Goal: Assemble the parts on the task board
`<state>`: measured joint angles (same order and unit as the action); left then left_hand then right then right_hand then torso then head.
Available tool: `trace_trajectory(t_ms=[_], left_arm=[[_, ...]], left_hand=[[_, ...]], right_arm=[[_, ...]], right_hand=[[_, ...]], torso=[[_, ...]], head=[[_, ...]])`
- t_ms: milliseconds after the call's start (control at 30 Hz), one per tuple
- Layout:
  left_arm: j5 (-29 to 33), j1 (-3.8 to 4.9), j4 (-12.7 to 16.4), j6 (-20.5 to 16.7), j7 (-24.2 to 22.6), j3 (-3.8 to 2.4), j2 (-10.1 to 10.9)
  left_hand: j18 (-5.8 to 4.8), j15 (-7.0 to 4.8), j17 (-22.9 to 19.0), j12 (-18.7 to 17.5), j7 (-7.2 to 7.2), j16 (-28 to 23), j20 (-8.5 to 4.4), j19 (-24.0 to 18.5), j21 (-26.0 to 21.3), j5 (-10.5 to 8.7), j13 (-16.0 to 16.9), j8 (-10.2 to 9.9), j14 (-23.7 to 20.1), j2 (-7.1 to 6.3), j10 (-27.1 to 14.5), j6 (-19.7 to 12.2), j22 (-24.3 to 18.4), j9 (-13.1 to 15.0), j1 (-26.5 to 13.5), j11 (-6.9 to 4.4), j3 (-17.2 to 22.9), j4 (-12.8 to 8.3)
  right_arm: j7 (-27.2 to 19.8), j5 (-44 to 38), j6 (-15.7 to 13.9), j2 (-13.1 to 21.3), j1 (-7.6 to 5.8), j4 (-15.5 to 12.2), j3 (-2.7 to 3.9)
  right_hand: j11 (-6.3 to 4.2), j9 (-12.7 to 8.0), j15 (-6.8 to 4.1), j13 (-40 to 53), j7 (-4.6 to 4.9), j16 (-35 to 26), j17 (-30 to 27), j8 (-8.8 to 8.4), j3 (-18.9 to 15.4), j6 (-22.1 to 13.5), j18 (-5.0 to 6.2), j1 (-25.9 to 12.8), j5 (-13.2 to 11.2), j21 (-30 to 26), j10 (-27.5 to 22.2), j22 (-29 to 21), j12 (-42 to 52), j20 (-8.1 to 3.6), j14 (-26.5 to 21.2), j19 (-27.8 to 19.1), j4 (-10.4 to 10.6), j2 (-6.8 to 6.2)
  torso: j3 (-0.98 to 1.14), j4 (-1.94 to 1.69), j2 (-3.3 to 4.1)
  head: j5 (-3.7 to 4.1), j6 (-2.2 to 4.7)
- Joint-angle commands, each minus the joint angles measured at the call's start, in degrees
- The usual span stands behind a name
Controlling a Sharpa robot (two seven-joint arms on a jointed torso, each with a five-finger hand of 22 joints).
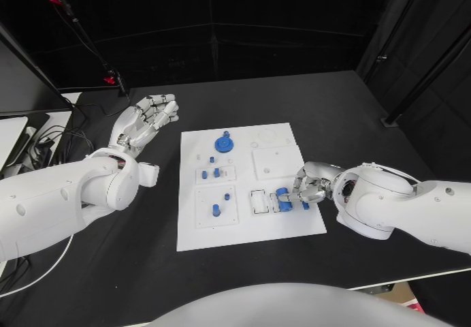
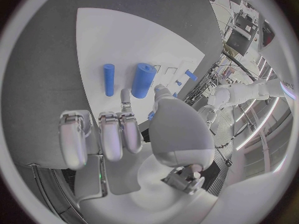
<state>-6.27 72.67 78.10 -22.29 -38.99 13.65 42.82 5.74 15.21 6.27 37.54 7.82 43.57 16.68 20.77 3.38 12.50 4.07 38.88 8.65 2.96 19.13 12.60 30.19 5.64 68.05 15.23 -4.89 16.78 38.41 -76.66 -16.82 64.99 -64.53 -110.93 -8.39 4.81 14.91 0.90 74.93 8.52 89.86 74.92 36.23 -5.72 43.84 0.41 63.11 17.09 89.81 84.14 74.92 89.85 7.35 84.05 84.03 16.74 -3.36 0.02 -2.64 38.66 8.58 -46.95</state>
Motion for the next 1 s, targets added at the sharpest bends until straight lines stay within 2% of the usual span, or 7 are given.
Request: trace_trajectory(t_ms=[33, 433, 567, 1000], left_arm=[[0.0, 0.07, 0.1, 0.6, -3.5, -0.06, 0.0], [0.0, 0.07, 0.1, 0.6, -3.4, -0.06, 0.0], [0.0, 0.06, 0.1, 0.6, -3.4, -0.06, 0.0], [0.0, 0.06, 0.0, 0.7, -3.3, -0.06, -0.1]], left_hand=[[-1.15, 0.15, -0.1, 0.2, 9.29, 0.2, 0.01, 0.4, 0.2, 0.35, -0.1, 0.1, -0.4, 0.55, -0.3, -0.5, -0.1, -0.1, 0.0, 0.03, -0.3, -0.1], [-1.15, 0.15, -0.1, 0.2, 9.29, 0.2, 0.01, 0.4, 0.2, 0.35, -0.1, 0.1, -0.4, 0.55, -0.3, -0.5, -0.1, -0.1, 0.0, 0.03, -0.3, -0.1], [-1.15, 0.15, -0.1, 0.2, 9.29, 0.2, 0.01, 0.4, 0.2, 0.35, -0.1, 0.1, -0.4, 0.55, -0.3, -0.5, -0.1, -0.1, 0.0, 0.03, -0.3, -0.1], [-1.15, 0.15, -0.1, 0.2, 9.29, 0.2, 0.01, 0.4, 0.2, 0.35, -0.1, 0.1, -0.4, 0.55, -0.3, -0.5, -0.1, -0.1, 0.0, 0.03, -0.3, -0.1]], right_arm=[[0.8, -1.1, 1.0, -0.5, 0.14, 0.4, 0.0], [0.6, -1.1, 0.6, -2.1, 0.98, 1.6, 0.0], [0.5, -0.4, 0.8, -2.6, 1.14, 1.8, 0.01], [0.1, 2.3, 1.6, -3.5, 1.64, 2.5, 0.01]], right_hand=[[-0.21, 0.1, -0.4, 15.1, -0.17, 0.1, 15.1, 0.23, 0.3, -0.3, -0.41, 0.1, -0.2, 0.2, 5.9, 15.1, 0.1, -0.53, 6.0, 6.0, 0.0, 0.77], [-0.23, 0.1, -0.43, 15.1, -0.17, 0.1, 15.1, 0.47, 0.5, -0.6, -0.41, 0.9, -0.2, 0.2, 5.9, 15.1, 0.1, -0.58, 6.0, 6.0, -0.1, 1.46], [-0.2, 0.0, -0.42, 15.1, -0.12, 0.1, 15.1, 0.43, 0.4, -0.9, -0.41, 1.2, 0.0, 0.2, 5.9, 15.1, 0.1, -0.59, 6.0, 6.0, -0.1, 1.53], [0.01, -0.5, -0.25, 15.1, 0.1, 0.1, 15.1, -0.03, 0.2, -2.4, -0.41, 2.7, -0.2, 0.2, 5.9, 15.1, 0.1, -0.48, 6.0, 6.0, -0.2, 2.04]], torso=[[-0.01, -0.01, 0.05], [-0.01, -0.03, 0.07], [-0.03, 0.06, 0.02], [-0.01, 0.02, 0.0]], head=[[0.06, 0.02], [0.23, 0.09], [0.21, 0.02], [0.37, -0.27]])
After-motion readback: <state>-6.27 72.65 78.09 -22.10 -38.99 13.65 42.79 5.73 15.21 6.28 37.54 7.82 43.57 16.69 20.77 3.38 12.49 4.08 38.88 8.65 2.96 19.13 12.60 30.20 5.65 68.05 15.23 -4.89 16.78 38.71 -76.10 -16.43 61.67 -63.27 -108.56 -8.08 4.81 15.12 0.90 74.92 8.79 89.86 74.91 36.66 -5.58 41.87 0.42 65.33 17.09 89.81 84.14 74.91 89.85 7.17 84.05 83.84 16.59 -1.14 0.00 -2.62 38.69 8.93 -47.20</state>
